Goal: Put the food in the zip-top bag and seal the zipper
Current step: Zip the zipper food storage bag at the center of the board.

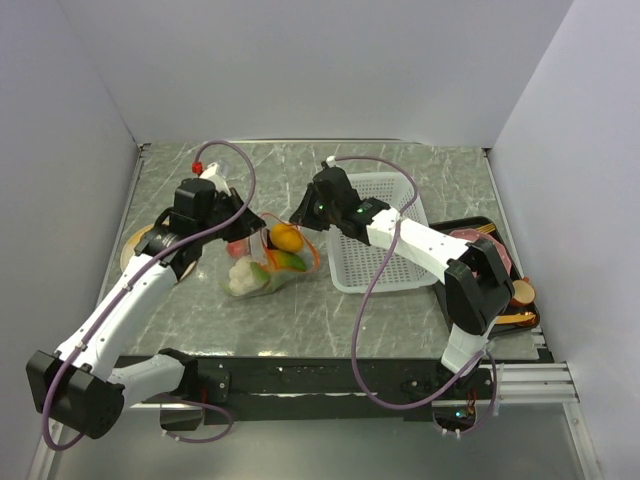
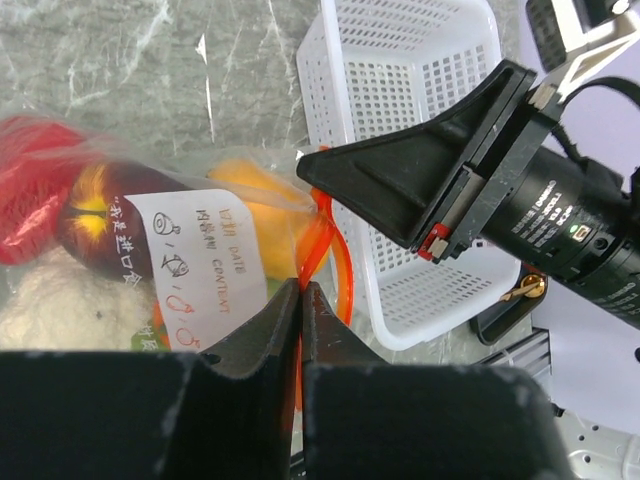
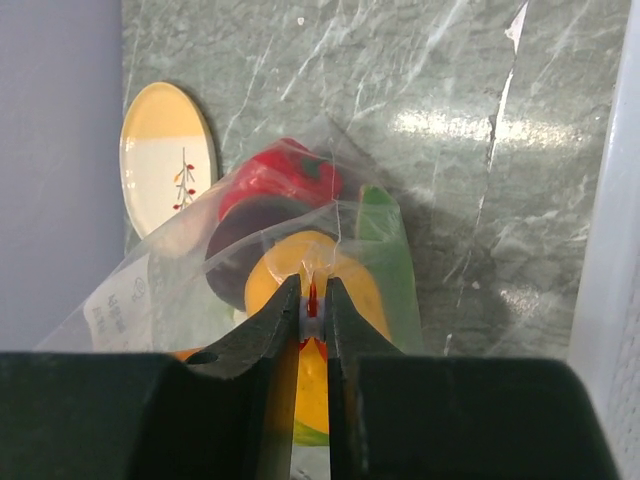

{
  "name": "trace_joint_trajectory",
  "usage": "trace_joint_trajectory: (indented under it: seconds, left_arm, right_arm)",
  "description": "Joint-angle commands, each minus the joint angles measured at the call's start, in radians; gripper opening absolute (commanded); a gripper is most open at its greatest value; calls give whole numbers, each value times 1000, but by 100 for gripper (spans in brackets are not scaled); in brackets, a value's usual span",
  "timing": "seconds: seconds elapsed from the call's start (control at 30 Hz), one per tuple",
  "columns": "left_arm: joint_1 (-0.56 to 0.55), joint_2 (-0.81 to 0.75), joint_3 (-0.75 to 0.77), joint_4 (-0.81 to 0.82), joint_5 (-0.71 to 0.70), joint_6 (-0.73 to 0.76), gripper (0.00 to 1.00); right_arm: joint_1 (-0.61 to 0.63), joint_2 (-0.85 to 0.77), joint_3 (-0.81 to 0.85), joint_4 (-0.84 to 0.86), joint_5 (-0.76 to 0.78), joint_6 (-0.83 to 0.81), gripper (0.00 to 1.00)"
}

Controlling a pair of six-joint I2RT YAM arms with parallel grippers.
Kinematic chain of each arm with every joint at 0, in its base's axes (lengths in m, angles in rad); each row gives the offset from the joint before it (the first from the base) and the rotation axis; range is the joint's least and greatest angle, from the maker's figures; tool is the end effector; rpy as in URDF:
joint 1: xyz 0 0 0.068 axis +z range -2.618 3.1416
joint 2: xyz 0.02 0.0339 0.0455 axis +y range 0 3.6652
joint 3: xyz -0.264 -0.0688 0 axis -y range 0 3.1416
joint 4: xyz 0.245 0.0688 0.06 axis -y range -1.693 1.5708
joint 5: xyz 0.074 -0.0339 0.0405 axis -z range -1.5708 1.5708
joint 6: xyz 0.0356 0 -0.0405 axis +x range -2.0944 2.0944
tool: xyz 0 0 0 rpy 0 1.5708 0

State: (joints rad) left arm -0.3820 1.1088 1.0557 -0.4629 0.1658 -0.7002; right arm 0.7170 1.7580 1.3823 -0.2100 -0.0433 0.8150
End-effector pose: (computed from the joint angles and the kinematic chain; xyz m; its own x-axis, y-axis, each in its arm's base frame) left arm 0.2252 -0.0968 0.3429 -0.6729 -0.4146 -0.6127 0.0880 0.7775 -0.6227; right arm 0.3083 0.2708 0.2782 -0.7833 0.2816 -0.5541 -0.1657 0.7646 0.6228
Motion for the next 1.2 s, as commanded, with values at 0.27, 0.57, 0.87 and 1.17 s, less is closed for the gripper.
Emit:
trace_joint_trajectory:
  seconds: [0.27, 0.57, 0.87, 1.17]
  left_arm:
    - [-9, 68, -68, 63, 333, 103, 23]
    - [-110, 135, -97, 124, 356, 102, 13]
    - [-120, -41, -34, 48, 126, 130, 68]
    - [0, -92, -6, 69, 31, 149, 86]
  right_arm:
    - [-24, -9, 93, -9, 16, -68, 12]
    - [-42, -37, 98, -12, 5, -82, 12]
    - [-48, -45, 100, -29, 0, -117, 13]
    - [-48, -49, 106, -34, 0, -142, 12]
